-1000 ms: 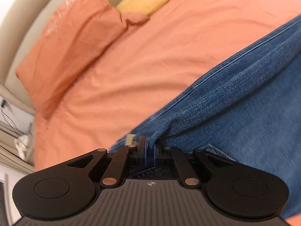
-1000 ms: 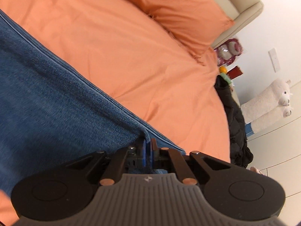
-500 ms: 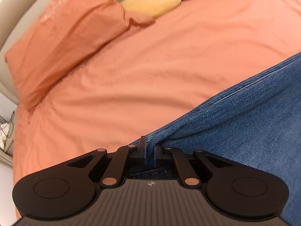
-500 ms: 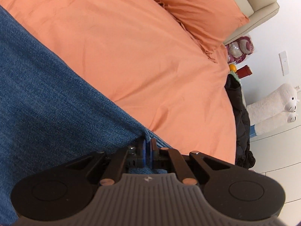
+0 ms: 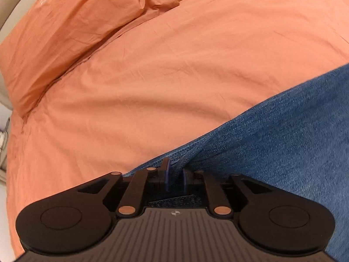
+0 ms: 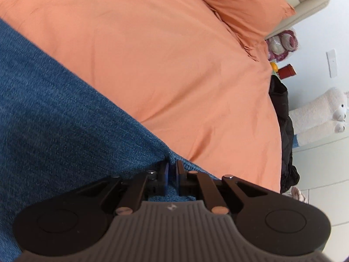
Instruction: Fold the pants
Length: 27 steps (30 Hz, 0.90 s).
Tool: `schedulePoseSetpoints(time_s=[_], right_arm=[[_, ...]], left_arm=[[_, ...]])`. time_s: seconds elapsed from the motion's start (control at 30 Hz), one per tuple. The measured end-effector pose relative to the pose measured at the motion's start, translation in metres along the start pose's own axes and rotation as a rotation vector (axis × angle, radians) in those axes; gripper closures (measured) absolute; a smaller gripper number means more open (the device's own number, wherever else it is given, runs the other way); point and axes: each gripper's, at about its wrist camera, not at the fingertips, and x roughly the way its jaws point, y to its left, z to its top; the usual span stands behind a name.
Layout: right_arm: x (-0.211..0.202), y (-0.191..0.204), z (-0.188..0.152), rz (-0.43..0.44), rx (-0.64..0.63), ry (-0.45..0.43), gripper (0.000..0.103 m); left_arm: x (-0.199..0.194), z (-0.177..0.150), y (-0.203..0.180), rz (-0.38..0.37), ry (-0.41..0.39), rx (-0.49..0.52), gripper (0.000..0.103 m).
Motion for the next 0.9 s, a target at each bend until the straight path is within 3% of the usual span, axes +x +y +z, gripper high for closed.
schedulePoseSetpoints(time_s=[0.03,0.07,0.1,0.13,0.3,0.47,0.67,0.77,0.9], right_arm=[[-0.002,-0.001,0.000,-0.010,0.006,-0.001,0.087],[-0.006,-0.002,0.000,-0.019,0.010,-0.010,0.079],[-0.012,-0.004,0.000,-0.023,0.020,-0.024,0.064],[-0.018,-0.006,-0.001,-0.024,0.034,-0.038,0.054],[-0.067,-0.004,-0.001,0.054,0.122,-0.110,0.052],[-0.127,0.032,-0.002,0.289,0.220,-0.150,0.054],[-0.206,0.102,-0.010,0.562,0.261,-0.190,0.059],[-0.245,0.138,-0.016,0.690,0.260,-0.207,0.062],[-0.288,0.189,-0.030,0.801,0.237,-0.221,0.068]], left_arm=[[-0.004,-0.001,0.001,0.028,-0.017,0.010,0.041],[-0.011,-0.004,0.004,0.043,-0.041,0.011,0.020],[-0.018,-0.007,0.010,0.033,-0.063,0.001,0.018],[-0.024,-0.010,0.017,0.016,-0.065,-0.011,0.019],[-0.060,-0.037,0.044,0.021,-0.072,0.026,0.030],[-0.090,-0.086,0.079,0.020,-0.061,0.037,0.035],[-0.119,-0.140,0.101,-0.003,-0.055,0.018,0.040],[-0.128,-0.162,0.093,-0.025,-0.058,0.093,0.041],[-0.128,-0.180,0.078,0.022,-0.067,0.189,0.041]])
